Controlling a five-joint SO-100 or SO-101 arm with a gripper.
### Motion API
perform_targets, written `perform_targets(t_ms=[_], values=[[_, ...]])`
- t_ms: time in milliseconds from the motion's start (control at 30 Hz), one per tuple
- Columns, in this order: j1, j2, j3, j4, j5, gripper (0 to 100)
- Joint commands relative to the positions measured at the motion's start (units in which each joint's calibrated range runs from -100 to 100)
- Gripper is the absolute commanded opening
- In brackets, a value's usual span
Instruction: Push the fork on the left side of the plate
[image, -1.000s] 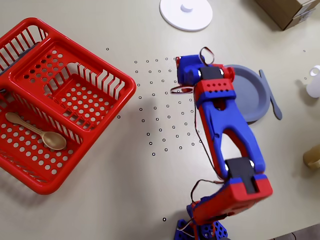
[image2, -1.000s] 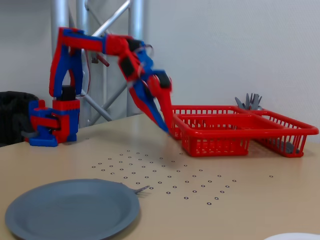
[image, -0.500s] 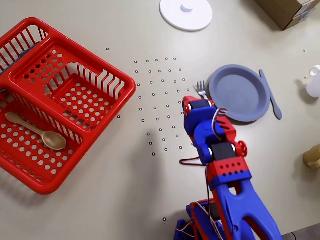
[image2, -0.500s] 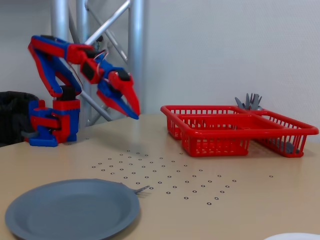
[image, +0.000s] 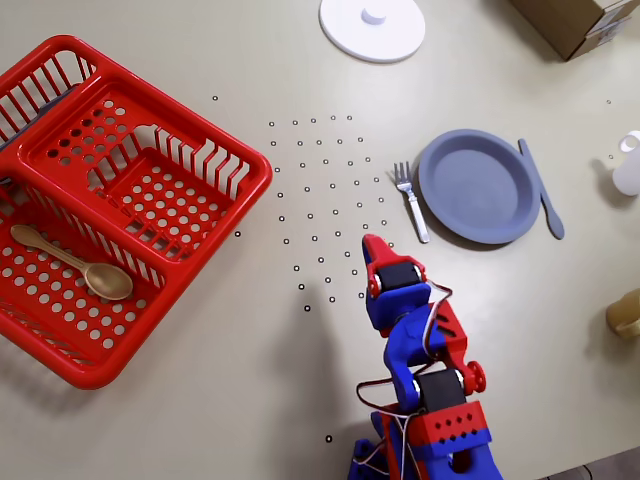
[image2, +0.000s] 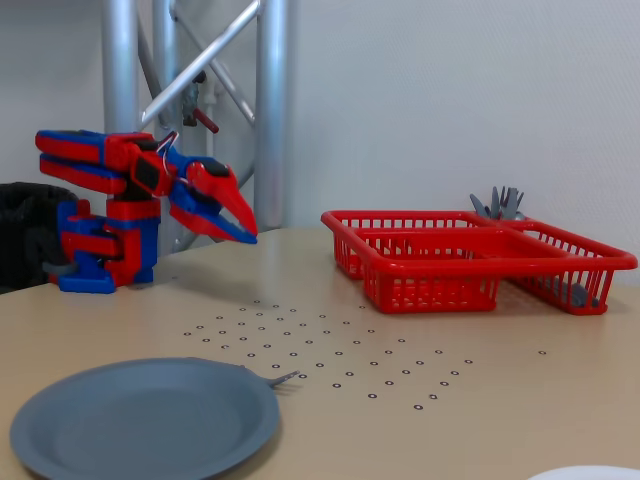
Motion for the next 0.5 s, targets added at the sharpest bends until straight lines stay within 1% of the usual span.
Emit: perform_targets(t_ms=[0, 133, 333, 467], values=[[0.5, -3.3, 0.7, 5.4, 0.1, 0], [1.0, -9.9, 0.7, 17.8, 0.7, 0], [1.9, -9.9, 0.7, 25.4, 0.9, 0], [1.9, -10.0, 0.7, 28.5, 1.4, 0]])
